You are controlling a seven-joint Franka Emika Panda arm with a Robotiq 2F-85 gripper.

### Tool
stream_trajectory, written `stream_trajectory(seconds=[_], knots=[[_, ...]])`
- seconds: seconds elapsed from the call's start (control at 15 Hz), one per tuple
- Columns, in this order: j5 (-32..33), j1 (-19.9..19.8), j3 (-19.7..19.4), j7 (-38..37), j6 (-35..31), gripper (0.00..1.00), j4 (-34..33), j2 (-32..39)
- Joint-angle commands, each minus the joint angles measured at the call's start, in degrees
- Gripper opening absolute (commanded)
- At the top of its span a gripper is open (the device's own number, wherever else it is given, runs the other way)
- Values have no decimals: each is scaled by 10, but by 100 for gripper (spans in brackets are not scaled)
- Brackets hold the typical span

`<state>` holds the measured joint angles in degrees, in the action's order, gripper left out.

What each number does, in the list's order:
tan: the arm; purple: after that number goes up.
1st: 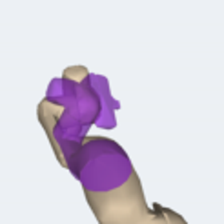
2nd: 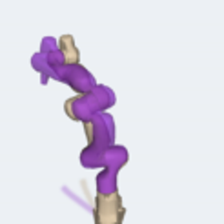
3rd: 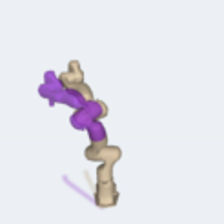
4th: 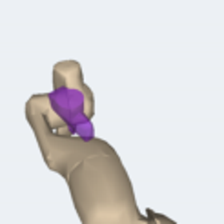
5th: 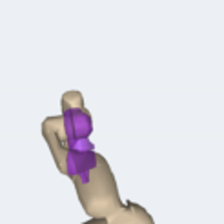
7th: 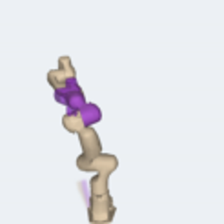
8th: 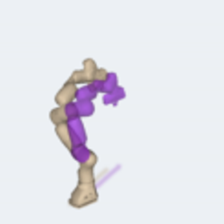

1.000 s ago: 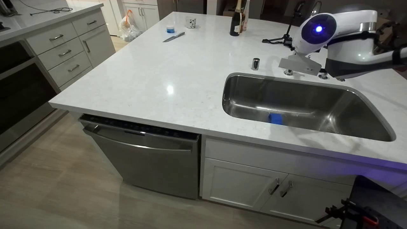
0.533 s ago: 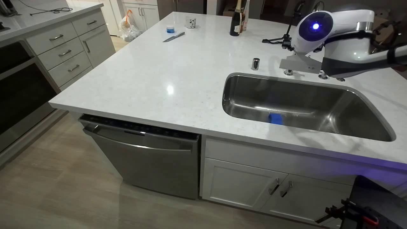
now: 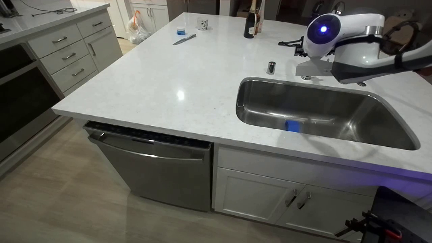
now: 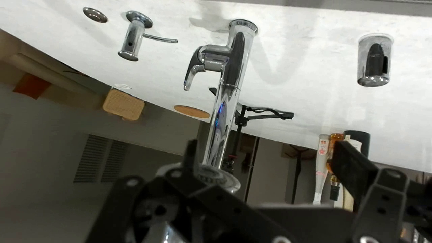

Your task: Push the spout back in the faucet

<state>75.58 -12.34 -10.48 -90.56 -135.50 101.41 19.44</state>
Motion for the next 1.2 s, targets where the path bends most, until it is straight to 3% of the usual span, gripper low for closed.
stream_trajectory(seconds=[0.0,0.47,0.8,1.13], knots=[[-1,7,-4,60,24,100,-45,20],[-17,8,-1,112,32,100,-67,49],[-97,2,7,257,42,100,-87,79],[-161,3,-1,346,38,100,-105,106]])
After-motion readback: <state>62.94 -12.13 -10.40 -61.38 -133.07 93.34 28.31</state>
